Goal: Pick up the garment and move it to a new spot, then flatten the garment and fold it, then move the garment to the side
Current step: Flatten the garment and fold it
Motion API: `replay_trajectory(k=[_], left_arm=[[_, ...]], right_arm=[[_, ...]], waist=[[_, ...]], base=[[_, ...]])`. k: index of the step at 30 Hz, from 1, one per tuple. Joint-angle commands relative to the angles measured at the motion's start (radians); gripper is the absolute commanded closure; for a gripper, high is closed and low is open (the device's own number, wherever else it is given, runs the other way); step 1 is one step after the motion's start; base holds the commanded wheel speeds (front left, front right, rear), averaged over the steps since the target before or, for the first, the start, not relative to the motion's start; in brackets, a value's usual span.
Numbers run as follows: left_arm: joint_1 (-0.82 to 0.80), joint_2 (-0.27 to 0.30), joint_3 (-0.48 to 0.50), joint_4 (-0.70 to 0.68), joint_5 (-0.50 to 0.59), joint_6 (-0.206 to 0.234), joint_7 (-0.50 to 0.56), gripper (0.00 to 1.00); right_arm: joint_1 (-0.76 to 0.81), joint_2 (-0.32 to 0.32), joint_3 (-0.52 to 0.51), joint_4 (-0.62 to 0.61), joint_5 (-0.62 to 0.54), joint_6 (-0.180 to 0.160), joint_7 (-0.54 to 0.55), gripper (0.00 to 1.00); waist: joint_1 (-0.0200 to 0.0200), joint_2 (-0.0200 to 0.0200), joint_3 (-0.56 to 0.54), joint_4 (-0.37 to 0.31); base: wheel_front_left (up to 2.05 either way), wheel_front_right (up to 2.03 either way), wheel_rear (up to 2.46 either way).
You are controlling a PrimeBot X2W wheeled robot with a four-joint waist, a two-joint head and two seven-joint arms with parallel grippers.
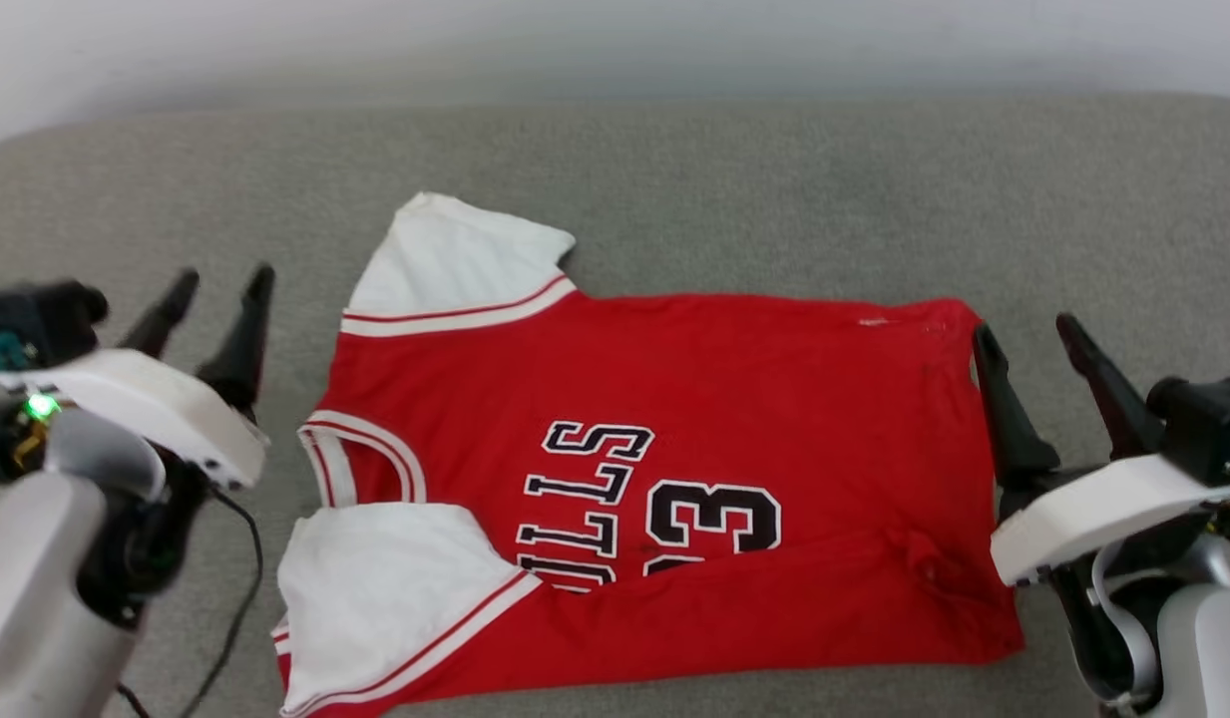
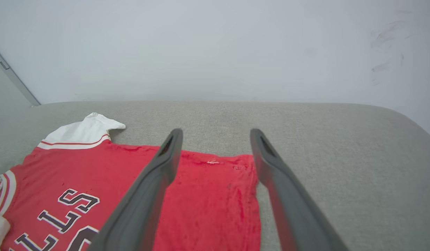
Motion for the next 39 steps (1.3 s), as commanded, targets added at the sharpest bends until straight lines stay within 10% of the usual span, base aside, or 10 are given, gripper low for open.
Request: replay_trajectory(k=[1,10,19,22,33,34,35,39], left_arm=[[-0.031,0.009,0.009,0.012,0.009,-0.006,-0.003,0.00],[-0.286,0.079,0.030,0.105,0.003,-0.093,0.103,0.00],[-0.511,0.232,-0.015,0.154,-0.067,-0.201,0.492,0.00],[-0.562,0.283,-0.039,0.157,-0.115,-0.210,0.669,0.00],[-0.531,0.276,-0.091,0.208,-0.163,-0.196,0.817,0.00],[-0.517,0.271,-0.104,0.216,-0.169,-0.196,0.840,0.22],[-0.494,0.256,-0.117,0.231,-0.185,-0.189,0.865,1.00],[-0.482,0.232,-0.115,0.240,-0.202,-0.185,0.860,1.00]], right_arm=[[-0.023,0.009,0.007,-0.013,-0.009,-0.001,-0.009,0.00],[-0.126,0.029,0.036,-0.082,-0.031,-0.001,-0.040,0.00],[-0.158,0.030,0.065,-0.083,0.024,-0.001,-0.071,0.00],[-0.162,0.030,0.083,-0.066,0.054,-0.001,-0.096,0.00],[-0.180,0.029,0.115,-0.010,0.089,-0.001,-0.134,0.00],[-0.180,0.029,0.114,-0.005,0.091,-0.001,-0.135,0.00],[-0.181,0.030,0.114,0.004,0.095,-0.001,-0.133,0.00],[-0.182,0.030,0.110,0.013,0.103,-0.001,-0.120,0.00]], waist=[[0.0000,0.0000,0.056,-0.035],[0.0000,0.0000,0.229,-0.124],[0.0000,0.0000,0.343,-0.210],[0.0000,0.0000,0.391,-0.241],[0.0000,0.0000,0.444,-0.284],[0.0000,0.0000,0.444,-0.286],[0.0000,0.0000,0.441,-0.290],[0.0000,0.0000,0.436,-0.290]], base=[[0.00,0.00,0.00],[0.00,0.00,0.00],[0.00,0.00,0.00],[0.00,0.00,0.00],[0.00,0.00,0.00],[0.00,0.00,0.00],[0.00,0.00,0.00],[0.00,0.00,0.00]])
